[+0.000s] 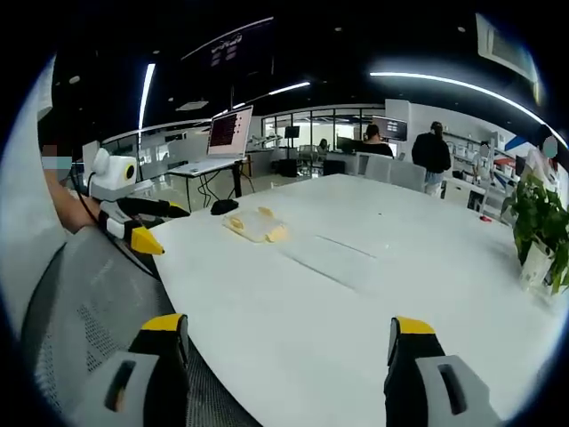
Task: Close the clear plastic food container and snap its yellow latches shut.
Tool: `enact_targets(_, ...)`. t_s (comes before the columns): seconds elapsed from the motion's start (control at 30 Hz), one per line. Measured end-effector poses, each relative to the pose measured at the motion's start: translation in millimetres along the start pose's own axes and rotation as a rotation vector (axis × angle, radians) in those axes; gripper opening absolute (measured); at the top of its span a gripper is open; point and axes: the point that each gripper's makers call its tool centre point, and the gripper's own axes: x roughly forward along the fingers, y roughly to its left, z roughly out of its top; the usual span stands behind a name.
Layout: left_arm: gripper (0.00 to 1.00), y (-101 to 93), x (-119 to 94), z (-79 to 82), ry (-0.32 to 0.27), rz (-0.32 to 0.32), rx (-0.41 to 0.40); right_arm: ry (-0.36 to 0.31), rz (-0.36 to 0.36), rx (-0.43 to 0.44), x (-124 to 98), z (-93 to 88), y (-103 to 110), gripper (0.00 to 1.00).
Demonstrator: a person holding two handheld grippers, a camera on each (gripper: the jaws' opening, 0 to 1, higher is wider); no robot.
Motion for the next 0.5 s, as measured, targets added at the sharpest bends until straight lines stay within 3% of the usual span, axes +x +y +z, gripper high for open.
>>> enact_targets(0.5,0.96,-4.6,-0.7,-5.2,0.018,-0.012,0.01,0.007,-0.022,0.0,-2.3,-4.6,-2.4,0.92)
